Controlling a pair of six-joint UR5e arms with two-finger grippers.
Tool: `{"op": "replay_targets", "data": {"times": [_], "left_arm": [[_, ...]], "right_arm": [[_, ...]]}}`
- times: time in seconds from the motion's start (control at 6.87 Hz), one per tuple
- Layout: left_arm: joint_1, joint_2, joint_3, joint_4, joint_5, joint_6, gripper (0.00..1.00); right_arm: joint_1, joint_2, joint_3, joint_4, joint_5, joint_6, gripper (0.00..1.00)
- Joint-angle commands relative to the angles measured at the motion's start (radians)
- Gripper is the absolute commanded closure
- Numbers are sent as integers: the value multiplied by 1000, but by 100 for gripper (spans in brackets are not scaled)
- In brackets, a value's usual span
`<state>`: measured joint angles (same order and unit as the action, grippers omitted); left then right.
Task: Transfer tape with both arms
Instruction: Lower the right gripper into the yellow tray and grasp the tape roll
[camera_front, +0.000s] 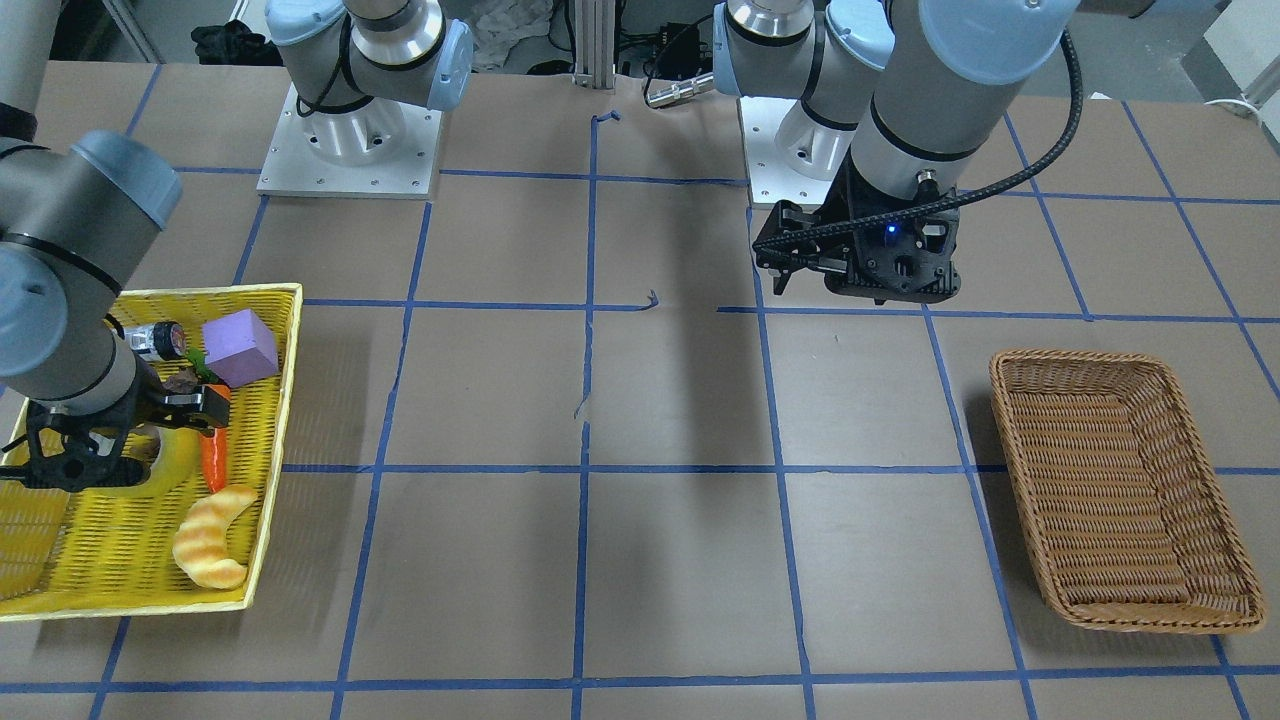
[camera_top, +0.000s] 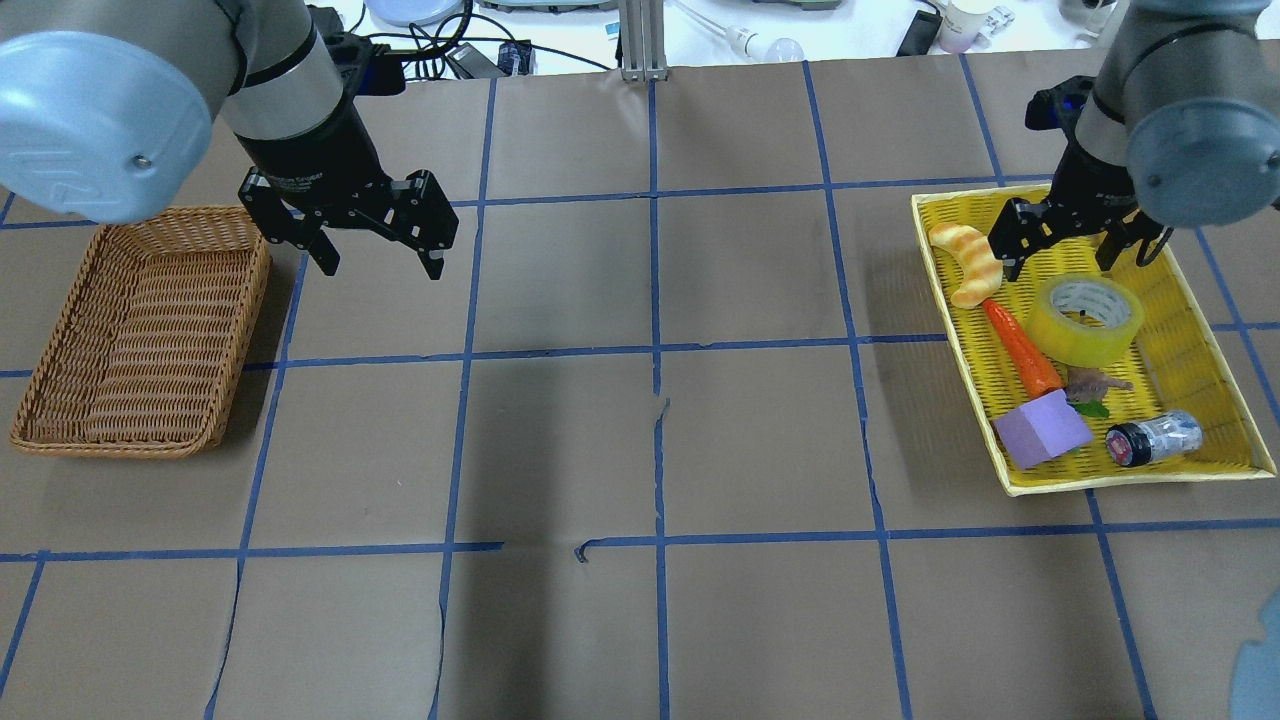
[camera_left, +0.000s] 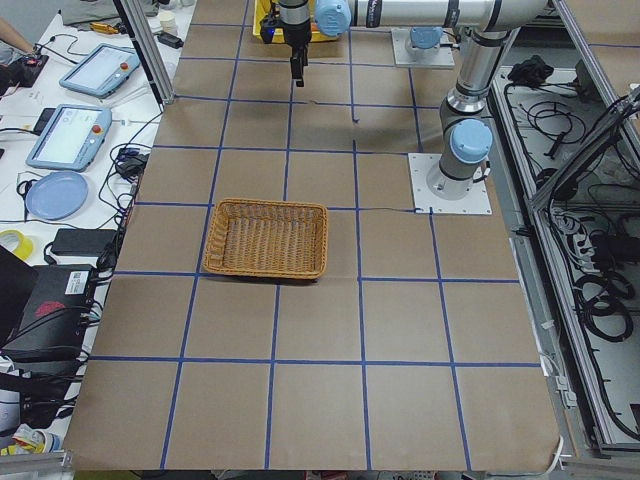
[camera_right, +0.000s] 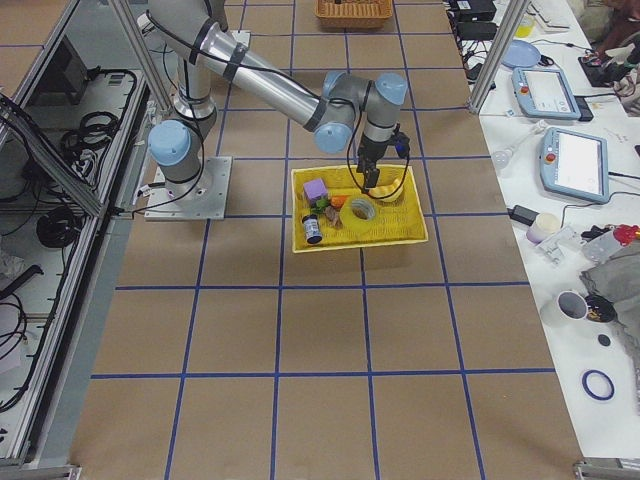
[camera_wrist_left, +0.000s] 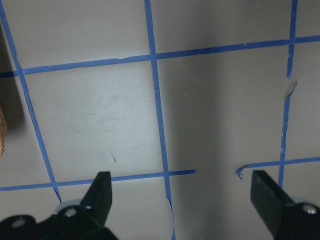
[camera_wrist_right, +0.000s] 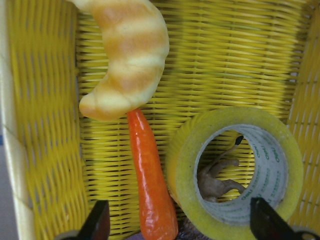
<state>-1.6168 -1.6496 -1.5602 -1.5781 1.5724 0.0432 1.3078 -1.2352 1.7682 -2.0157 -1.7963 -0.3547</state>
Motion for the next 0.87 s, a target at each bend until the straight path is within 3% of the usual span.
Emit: {"op": "replay_targets", "data": {"times": [0.0,0.29,0.58,0.73], "left_arm": [[0,1,-9,15,1,1,0],[0,1,-9,16,0,3,0],[0,1,-11,17,0,4,0],[0,1,-11,18,0,4,0]], "right_arm": [[-1,28,17,-11,-37,-40,0],[-13,56,36,-18,-37,-35,5],[-54,54,48,-9,-25,-33,56],[-58,48,48,-6,-23,-35,90]]}}
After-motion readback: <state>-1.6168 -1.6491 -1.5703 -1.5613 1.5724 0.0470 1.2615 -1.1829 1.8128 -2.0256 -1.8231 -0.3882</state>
